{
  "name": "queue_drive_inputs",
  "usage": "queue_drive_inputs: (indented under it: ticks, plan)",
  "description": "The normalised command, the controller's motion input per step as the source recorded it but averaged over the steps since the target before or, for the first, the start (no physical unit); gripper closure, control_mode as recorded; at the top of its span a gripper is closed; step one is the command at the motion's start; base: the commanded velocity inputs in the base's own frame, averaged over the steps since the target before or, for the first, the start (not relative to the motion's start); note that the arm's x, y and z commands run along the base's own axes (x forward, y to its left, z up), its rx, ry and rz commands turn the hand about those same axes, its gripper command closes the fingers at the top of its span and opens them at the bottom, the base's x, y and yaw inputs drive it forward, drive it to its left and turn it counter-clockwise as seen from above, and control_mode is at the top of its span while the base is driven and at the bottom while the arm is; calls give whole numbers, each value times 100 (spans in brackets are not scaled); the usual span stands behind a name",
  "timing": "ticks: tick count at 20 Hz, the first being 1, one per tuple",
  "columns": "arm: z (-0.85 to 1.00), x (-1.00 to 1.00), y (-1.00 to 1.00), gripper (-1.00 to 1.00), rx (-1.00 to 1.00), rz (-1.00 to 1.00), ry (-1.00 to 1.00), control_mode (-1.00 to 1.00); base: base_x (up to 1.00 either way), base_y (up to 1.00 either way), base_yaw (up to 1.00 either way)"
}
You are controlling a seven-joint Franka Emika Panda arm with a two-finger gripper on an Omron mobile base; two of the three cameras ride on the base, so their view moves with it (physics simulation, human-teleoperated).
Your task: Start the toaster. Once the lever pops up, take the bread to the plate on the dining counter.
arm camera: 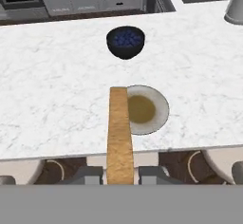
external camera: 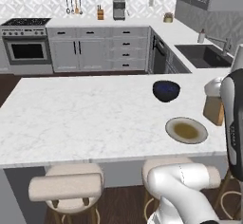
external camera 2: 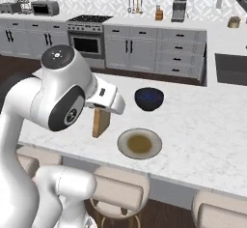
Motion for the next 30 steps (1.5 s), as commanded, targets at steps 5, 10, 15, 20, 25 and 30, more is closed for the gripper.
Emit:
queue_drive_inputs:
  ticks: [5, 10, 15, 20, 25, 30]
  plan:
    - [-24, 47, -27, 100, 15, 11, 3, -100, 35, -8, 6]
    - [-64, 76, -68, 100, 29, 23, 7, -100, 0, 0, 0]
    - [-67, 82, -64, 100, 28, 25, 6, -100, 0, 0, 0]
    - [-69, 67, -51, 100, 18, 23, 1, -100, 0, 0, 0]
    - [-73, 37, -16, 100, 9, 15, -2, -100, 0, 0, 0]
    - [-57, 35, 0, 100, 0, 3, -7, -100, 0, 0, 0]
